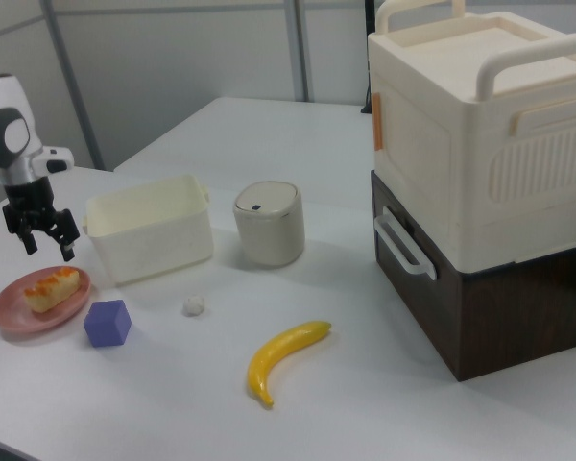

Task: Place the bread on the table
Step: 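Move the gripper over the bread roll on the pink plate, then lower the gripper and close it on the orange-topped bread roll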

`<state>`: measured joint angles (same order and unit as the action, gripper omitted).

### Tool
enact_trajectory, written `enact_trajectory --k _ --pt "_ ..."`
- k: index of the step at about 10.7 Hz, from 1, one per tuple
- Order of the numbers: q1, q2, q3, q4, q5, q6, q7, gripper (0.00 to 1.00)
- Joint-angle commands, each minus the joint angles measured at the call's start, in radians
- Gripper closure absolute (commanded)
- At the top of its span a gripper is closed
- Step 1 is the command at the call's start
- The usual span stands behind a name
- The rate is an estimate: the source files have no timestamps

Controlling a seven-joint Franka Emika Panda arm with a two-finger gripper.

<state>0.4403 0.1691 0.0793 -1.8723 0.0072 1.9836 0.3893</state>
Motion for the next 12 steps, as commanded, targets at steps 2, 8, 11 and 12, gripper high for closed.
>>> enact_trajectory --k 2,8,11,12 --pt "0.059 0.093 0.045 -0.024 -0.041 0.128 0.164 0.0" --pt "0.063 0.187 0.045 -0.025 -0.136 0.218 0.22 0.38" --pt "0.044 0.136 0.046 -0.03 -0.136 0.137 0.12 0.6" --pt "0.043 0.112 0.047 -0.03 -0.136 0.106 0.096 0.6"
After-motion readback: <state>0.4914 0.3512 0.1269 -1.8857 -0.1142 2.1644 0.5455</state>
